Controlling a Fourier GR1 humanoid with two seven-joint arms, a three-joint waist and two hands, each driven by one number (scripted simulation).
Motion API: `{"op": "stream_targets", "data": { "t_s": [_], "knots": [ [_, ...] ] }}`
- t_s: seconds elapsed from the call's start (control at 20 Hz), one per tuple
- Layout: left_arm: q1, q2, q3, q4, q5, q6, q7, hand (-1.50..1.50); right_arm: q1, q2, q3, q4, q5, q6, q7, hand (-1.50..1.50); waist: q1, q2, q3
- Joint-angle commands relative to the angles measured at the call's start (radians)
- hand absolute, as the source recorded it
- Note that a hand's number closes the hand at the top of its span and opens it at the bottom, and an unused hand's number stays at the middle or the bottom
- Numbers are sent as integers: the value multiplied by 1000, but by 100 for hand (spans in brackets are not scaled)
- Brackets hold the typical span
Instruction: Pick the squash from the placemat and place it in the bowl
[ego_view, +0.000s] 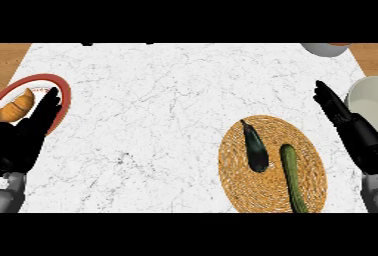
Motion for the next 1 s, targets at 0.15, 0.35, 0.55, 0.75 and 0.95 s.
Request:
{"op": "stream_targets", "data": {
  "t_s": [0.15, 0.35, 0.55, 0.75, 0.95],
  "knots": [
    [-51, -162, -50, -35, -28, 54, -34, 0, 176, 59, 123, -138, 29, 33, 65, 150, 16, -25, -6],
    [-27, -230, -66, -38, -3, 86, -61, 0, 233, 1, 33, -107, 334, -249, -19, 150, -50, -40, -9],
    [-5, -262, -76, -52, 2, 95, -74, 0, 375, 292, 26, -162, 127, -360, -299, -150, -30, -34, -1],
    [-18, -307, -120, -59, -26, 98, -82, 0, 545, 329, 59, -234, 157, -380, -539, -150, 0, -27, -4],
    [-51, -320, -96, -1, -48, 84, -110, 0, 652, 282, 71, -452, 267, -433, -423, -150, 13, -23, -6]
  ]
}}
